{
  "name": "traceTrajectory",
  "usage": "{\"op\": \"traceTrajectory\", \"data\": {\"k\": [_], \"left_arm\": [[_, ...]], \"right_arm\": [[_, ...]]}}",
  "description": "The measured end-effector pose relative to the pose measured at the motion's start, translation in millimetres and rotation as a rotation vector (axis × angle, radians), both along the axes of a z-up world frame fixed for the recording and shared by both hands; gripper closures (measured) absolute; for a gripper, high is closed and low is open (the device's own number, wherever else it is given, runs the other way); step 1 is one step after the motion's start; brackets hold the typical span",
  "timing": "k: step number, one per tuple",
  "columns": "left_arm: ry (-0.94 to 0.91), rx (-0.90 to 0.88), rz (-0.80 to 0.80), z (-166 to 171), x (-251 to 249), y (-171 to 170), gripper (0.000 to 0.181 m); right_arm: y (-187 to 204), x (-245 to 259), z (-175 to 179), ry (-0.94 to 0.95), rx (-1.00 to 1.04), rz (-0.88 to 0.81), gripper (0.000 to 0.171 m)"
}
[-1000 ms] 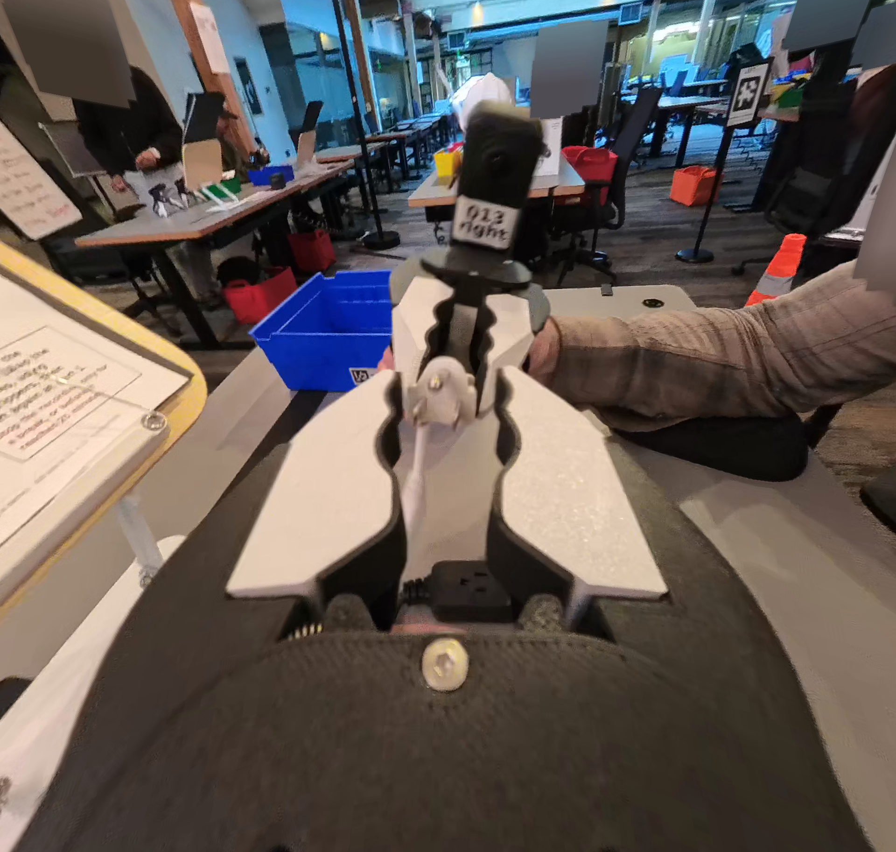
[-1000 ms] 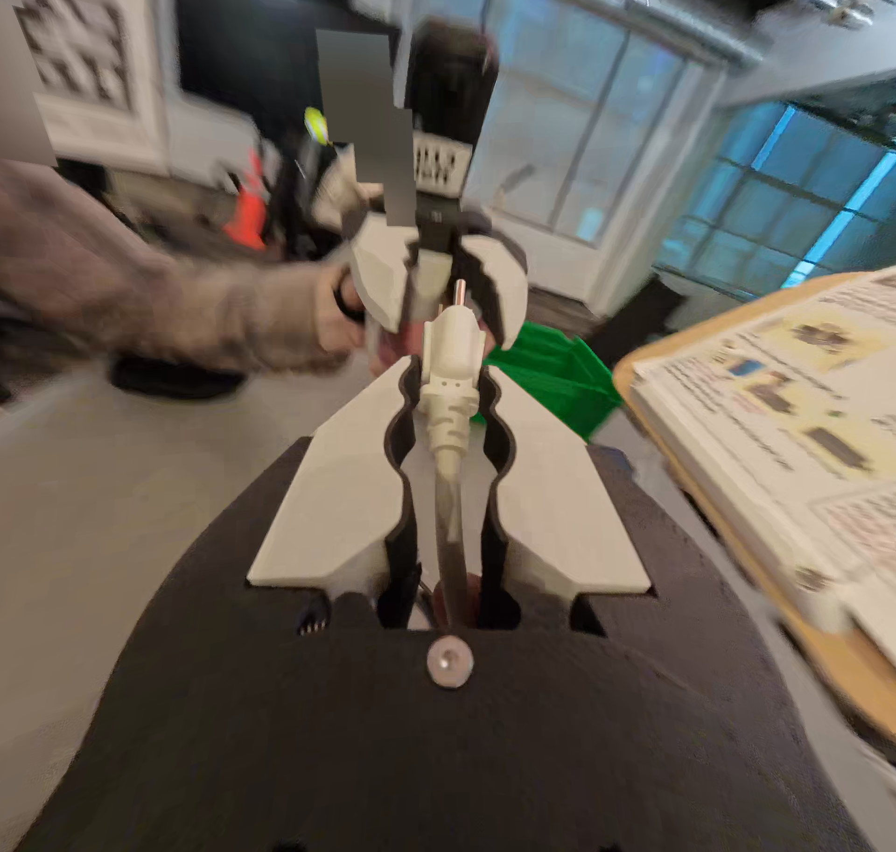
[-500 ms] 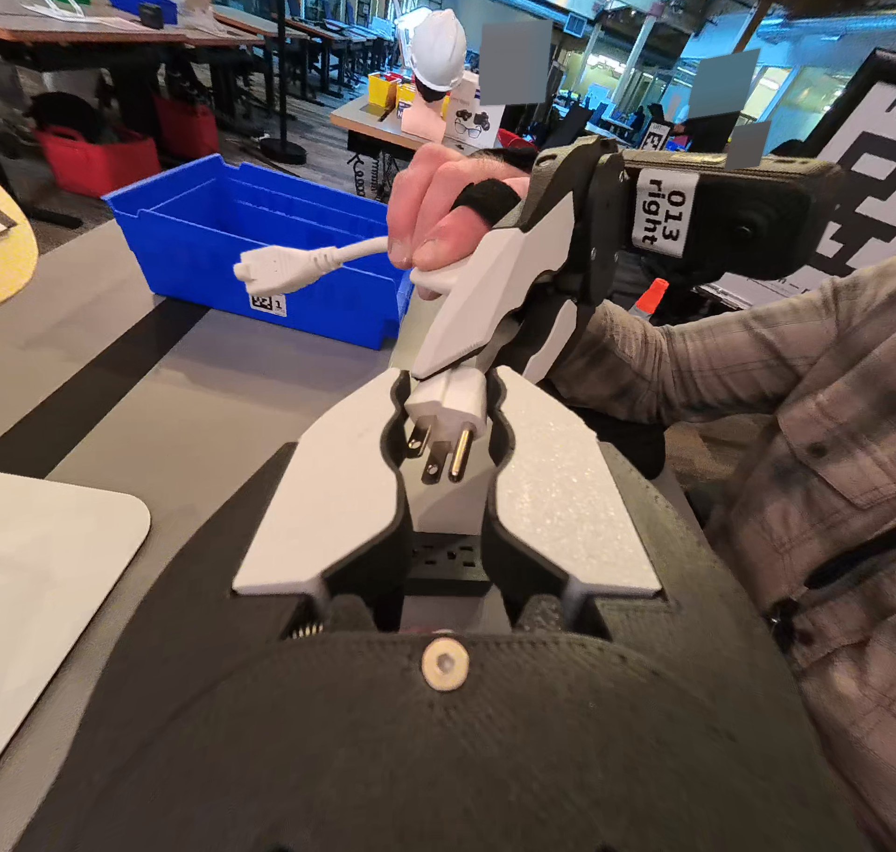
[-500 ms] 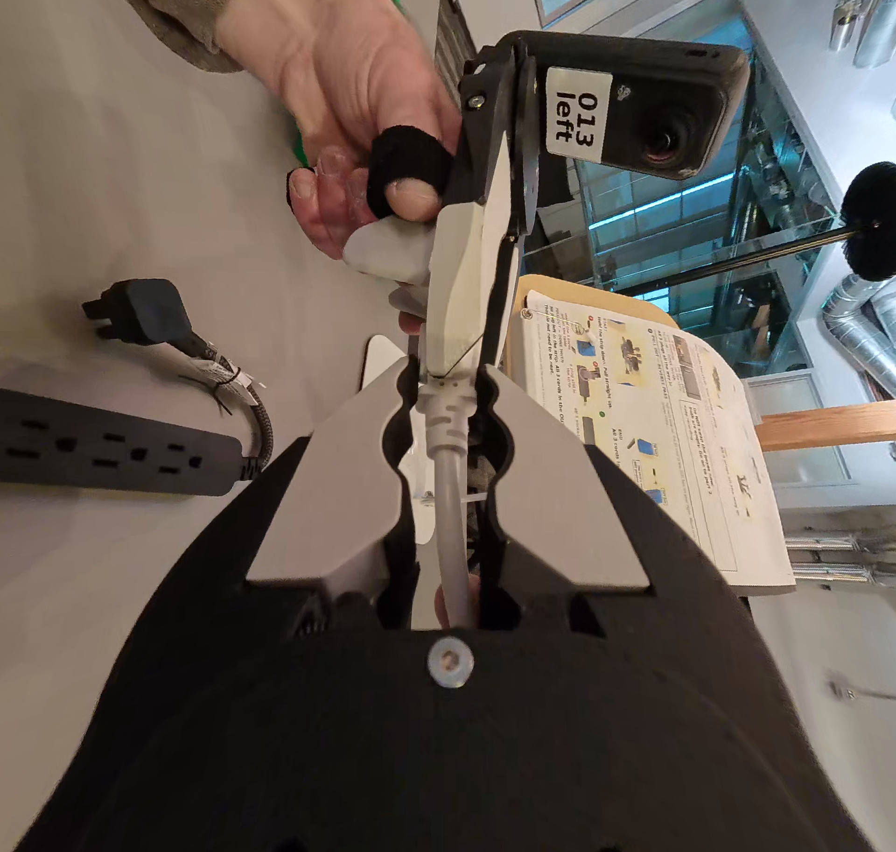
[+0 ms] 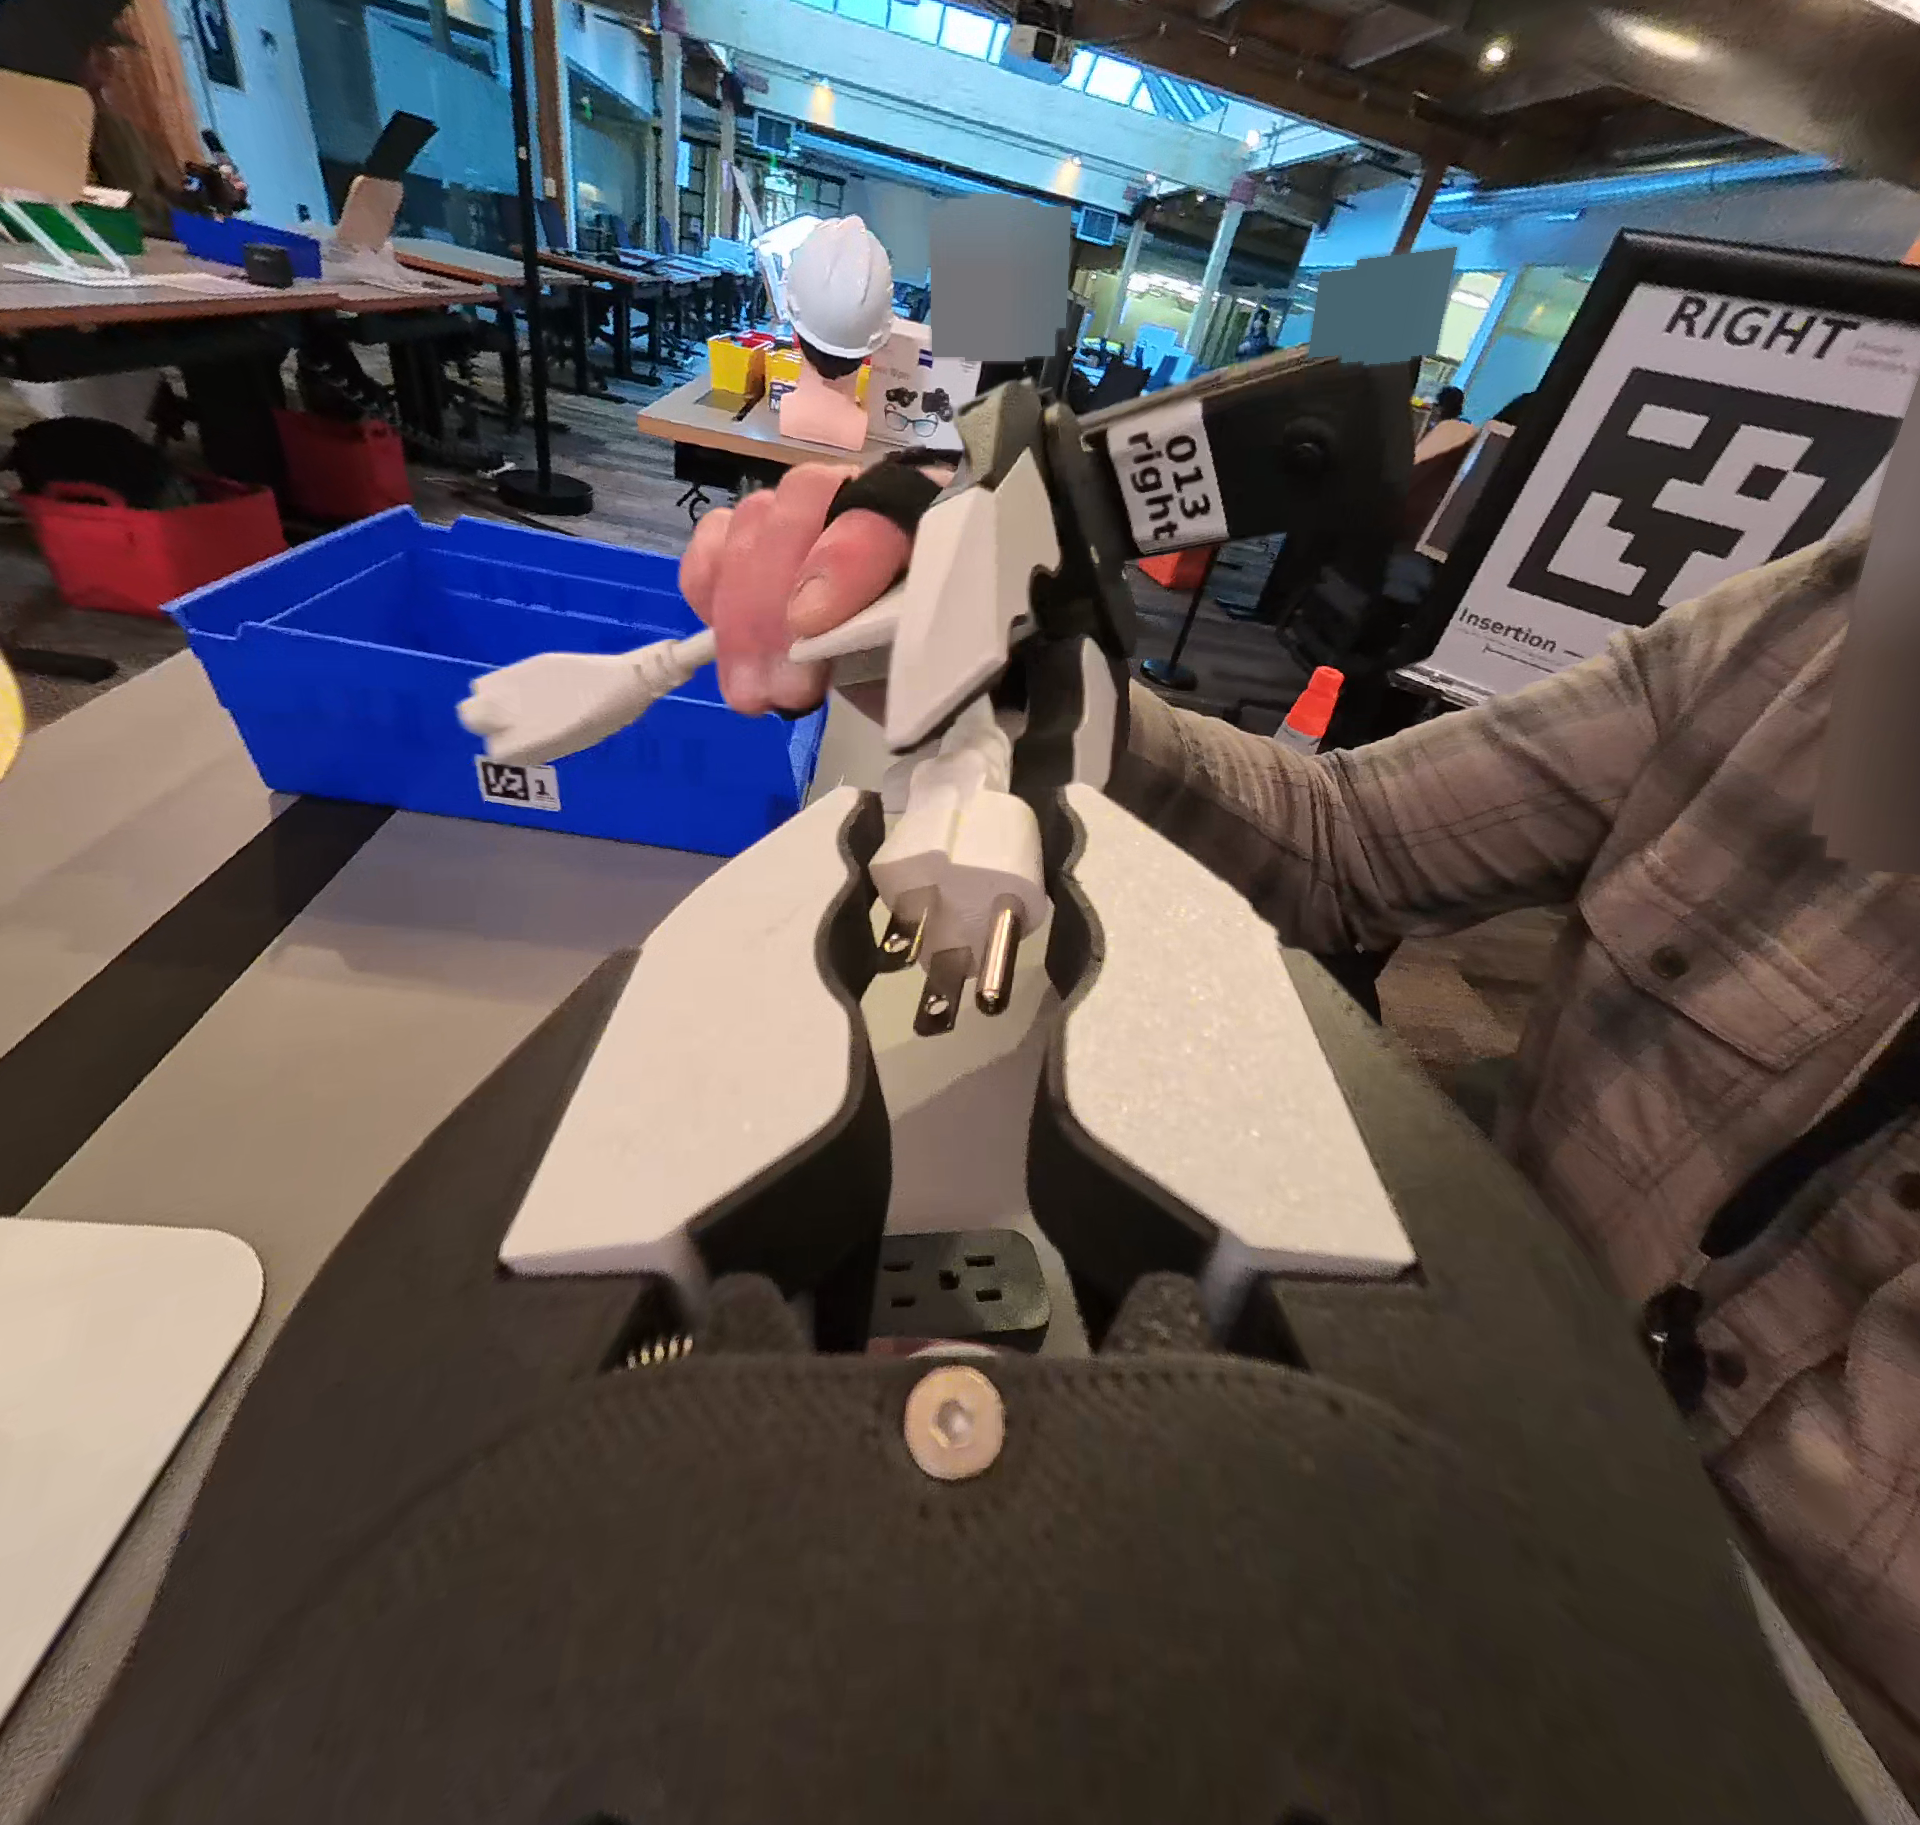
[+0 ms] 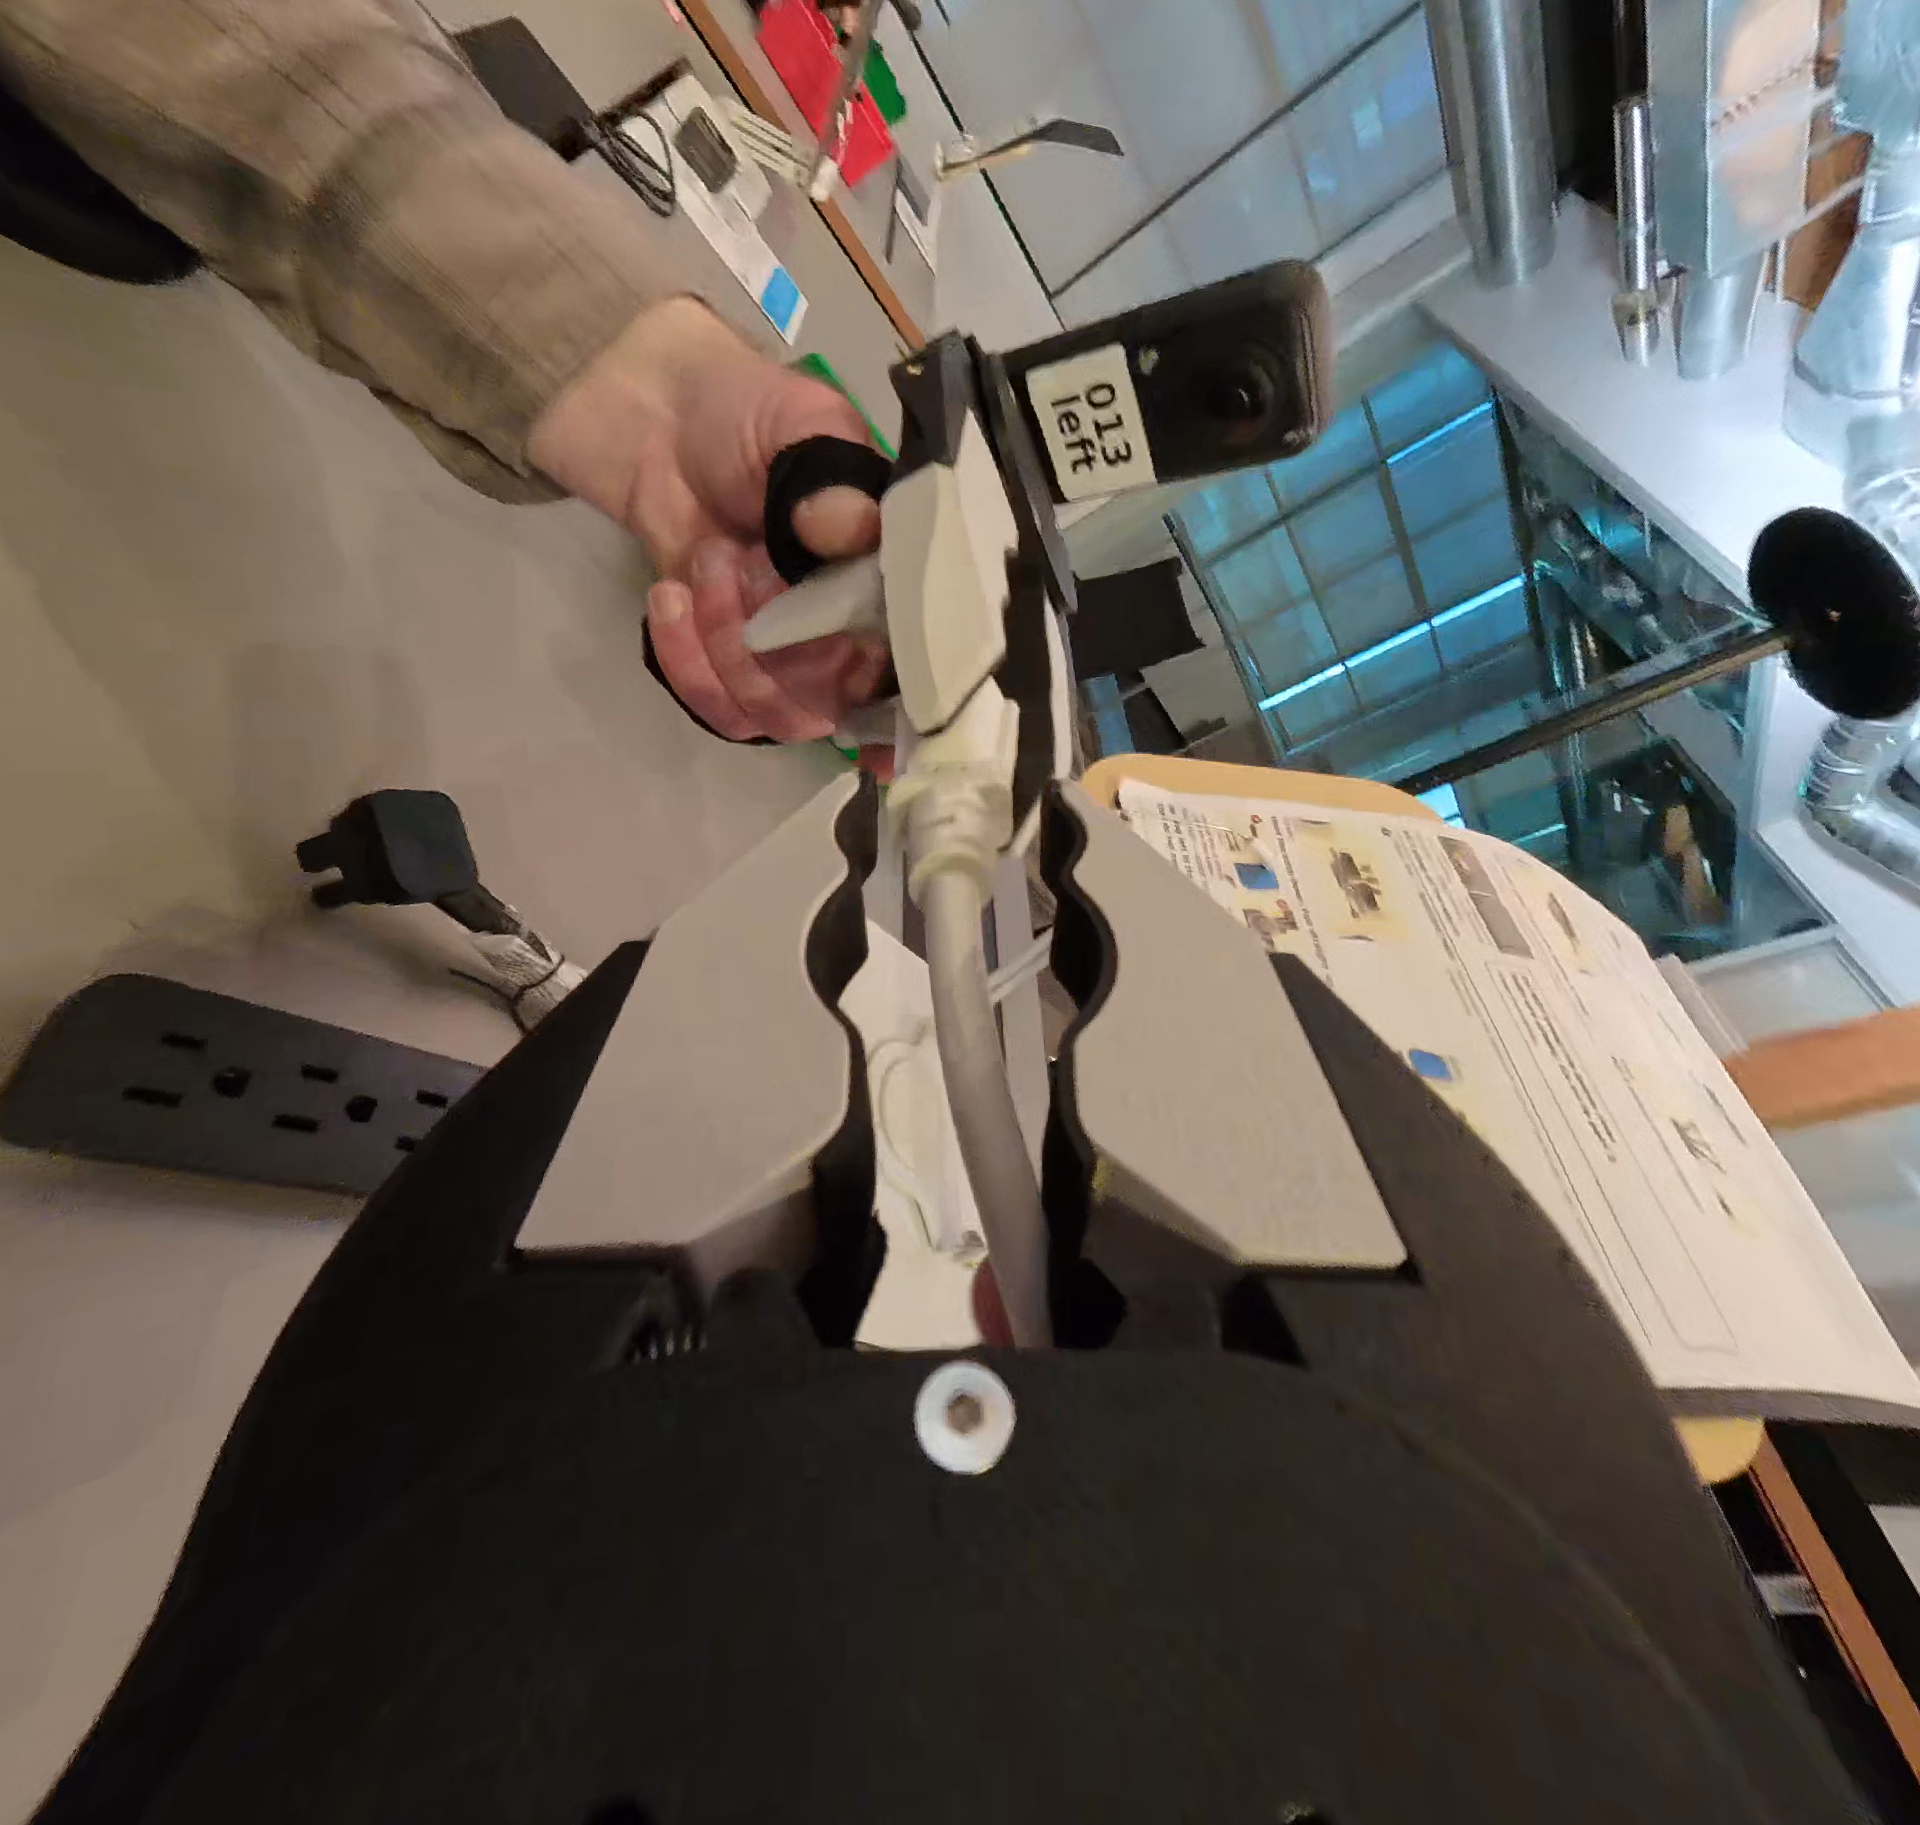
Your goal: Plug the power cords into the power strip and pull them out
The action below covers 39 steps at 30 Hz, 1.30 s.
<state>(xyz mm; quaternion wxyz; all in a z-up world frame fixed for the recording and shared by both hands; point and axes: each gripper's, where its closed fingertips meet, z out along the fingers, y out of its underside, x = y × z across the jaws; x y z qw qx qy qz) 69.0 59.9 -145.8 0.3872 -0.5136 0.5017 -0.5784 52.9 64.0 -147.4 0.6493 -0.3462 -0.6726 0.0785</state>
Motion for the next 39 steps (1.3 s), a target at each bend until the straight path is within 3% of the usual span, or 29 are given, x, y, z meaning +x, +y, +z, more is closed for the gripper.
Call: {"op": "traceTrajectory", "data": {"k": [3,7,9,14,17,19,21,24,25,29,39], "left_arm": [[-0.011,0.029,-0.02,0,-1,-4,0.152],[-0.011,0.033,-0.019,0,-3,-2,0.152],[-0.003,0.039,-0.008,0,-6,0,0.152],[-0.005,0.038,0.035,0,-10,12,0.152],[-0.012,0.041,0.034,2,-12,12,0.152],[-0.004,0.055,0.021,3,-10,7,0.152],[-0.014,0.057,0.025,4,-8,5,0.152],[-0.06,0.014,0.02,9,-10,8,0.152],[-0.059,0.01,0.017,8,-10,8,0.152],[-0.081,-0.03,-0.01,9,-11,7,0.153],[-0.119,-0.08,-0.046,7,-10,4,0.153]], "right_arm": [[-1,-4,-6,-0.044,0.002,-0.009,0.149],[-3,-6,-9,-0.054,-0.038,-0.009,0.139],[-2,-5,6,0.004,-0.008,-0.037,0.131],[5,9,32,0.072,0.033,-0.149,0.134],[-2,5,13,-0.001,-0.192,-0.101,0.151],[-7,0,10,0.014,-0.225,-0.048,0.16],[-6,-2,8,0.034,-0.249,-0.024,0.152],[6,0,3,0.037,-0.214,-0.072,0.123],[6,-1,3,0.046,-0.179,-0.077,0.12],[2,-11,2,-0.006,-0.004,-0.11,0.125],[6,-14,-1,0.075,-0.015,-0.071,0.15]]}}
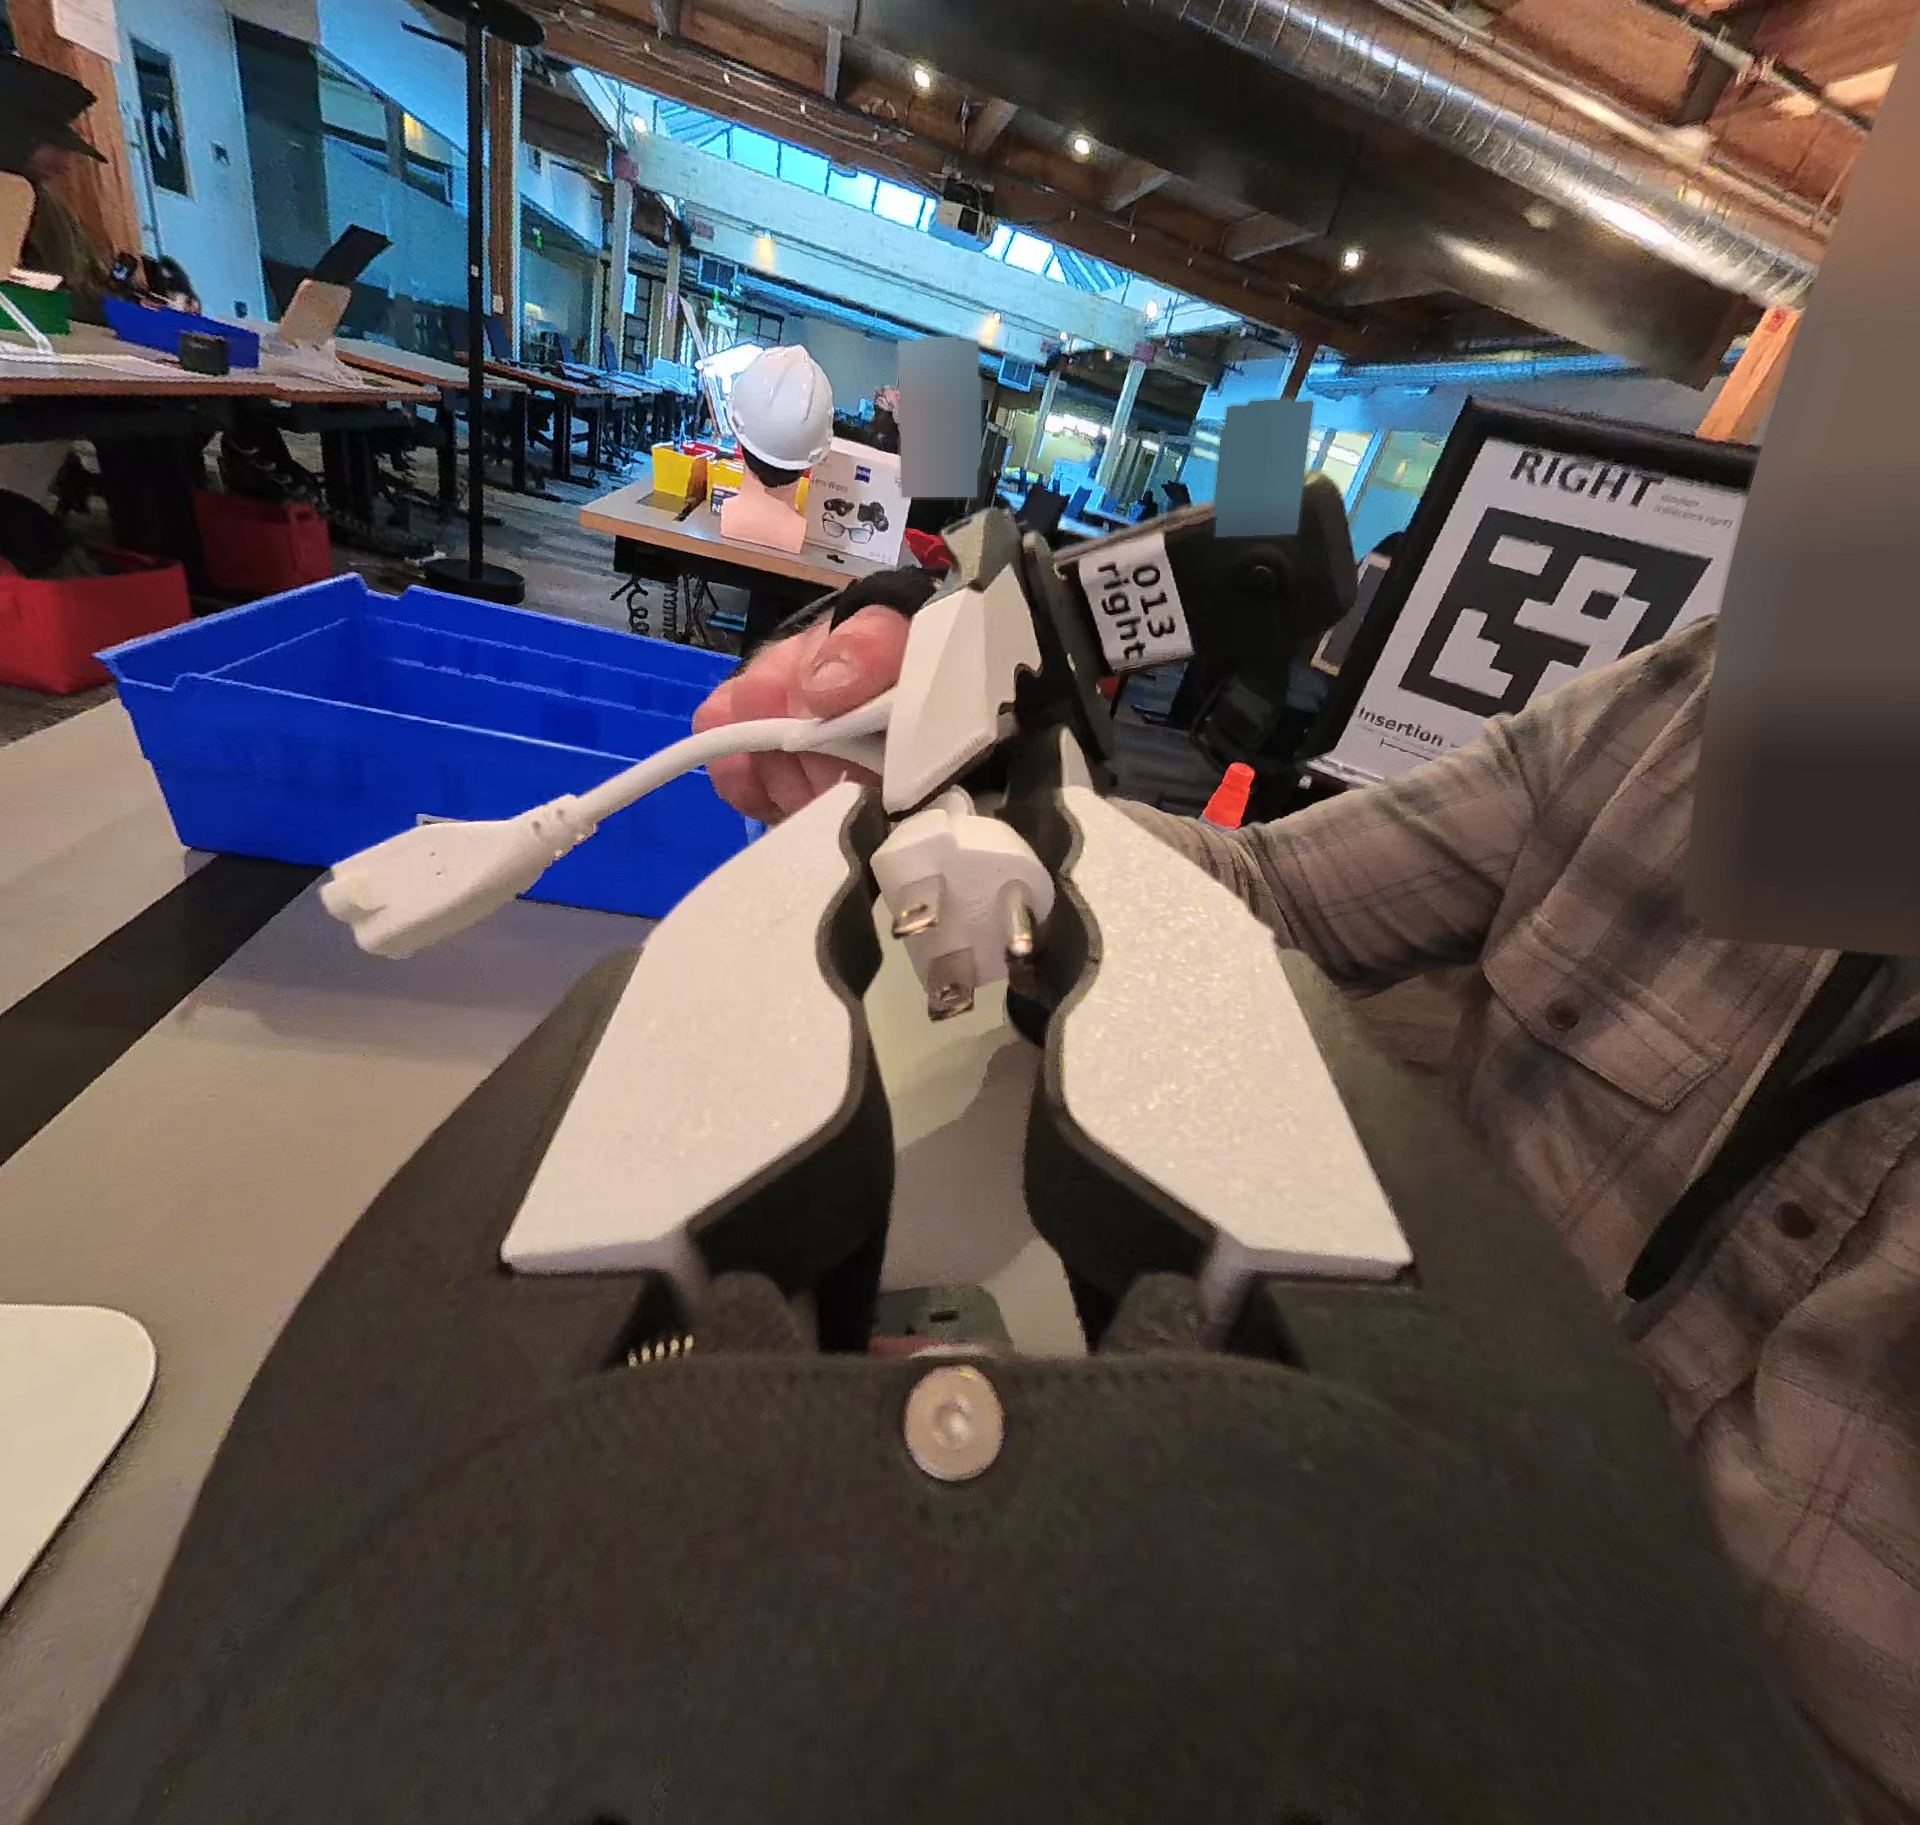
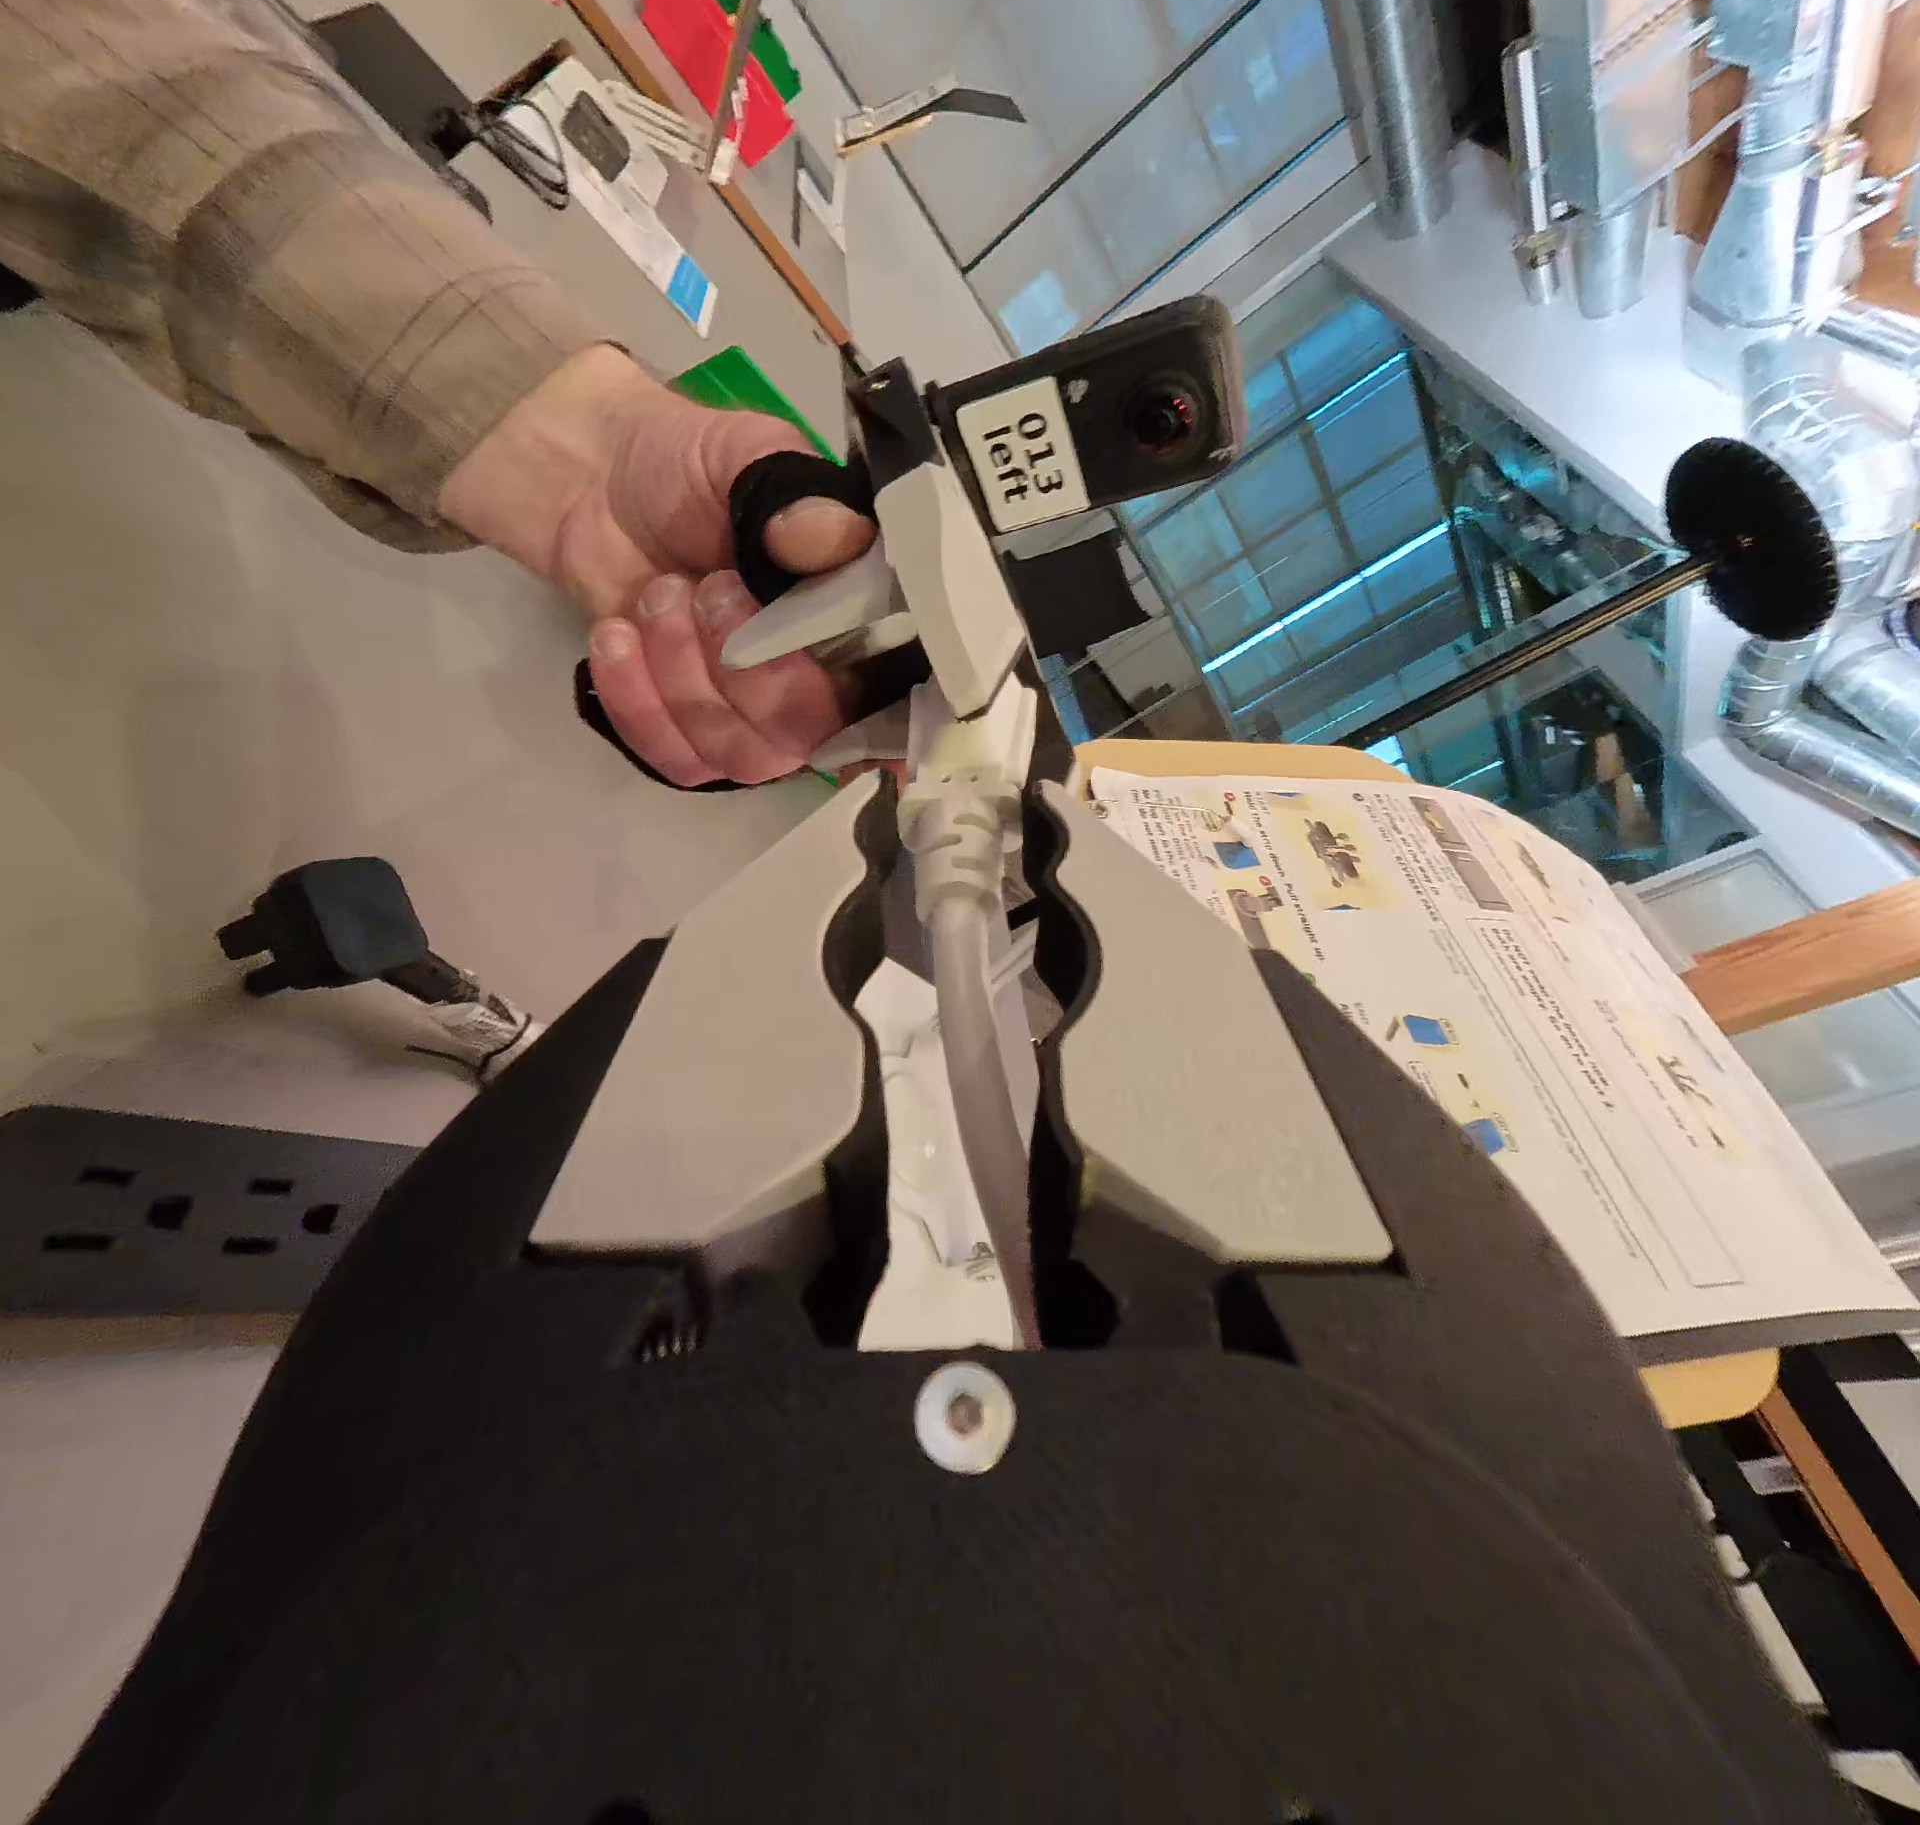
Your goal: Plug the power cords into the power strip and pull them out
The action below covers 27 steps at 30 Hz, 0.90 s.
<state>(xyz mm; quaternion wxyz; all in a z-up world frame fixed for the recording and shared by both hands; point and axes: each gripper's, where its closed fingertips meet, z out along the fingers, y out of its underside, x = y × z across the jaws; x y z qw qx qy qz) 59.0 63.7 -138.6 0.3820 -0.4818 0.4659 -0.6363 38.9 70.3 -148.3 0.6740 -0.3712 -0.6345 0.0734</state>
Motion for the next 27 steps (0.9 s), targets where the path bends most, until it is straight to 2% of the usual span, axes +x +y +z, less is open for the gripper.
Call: {"op": "traceTrajectory", "data": {"k": [14,22,27], "left_arm": [[-0.059,-0.13,-0.091,-9,0,-1,0.153],[-0.057,-0.114,-0.143,-10,1,-11,0.153],[-0.057,-0.157,-0.16,-12,2,-8,0.153]], "right_arm": [[9,-6,-9,-0.123,0.235,-0.11,0.147],[-3,-6,-12,-0.125,0.071,-0.005,0.148],[0,-5,-16,-0.125,-0.036,-0.002,0.148]]}}
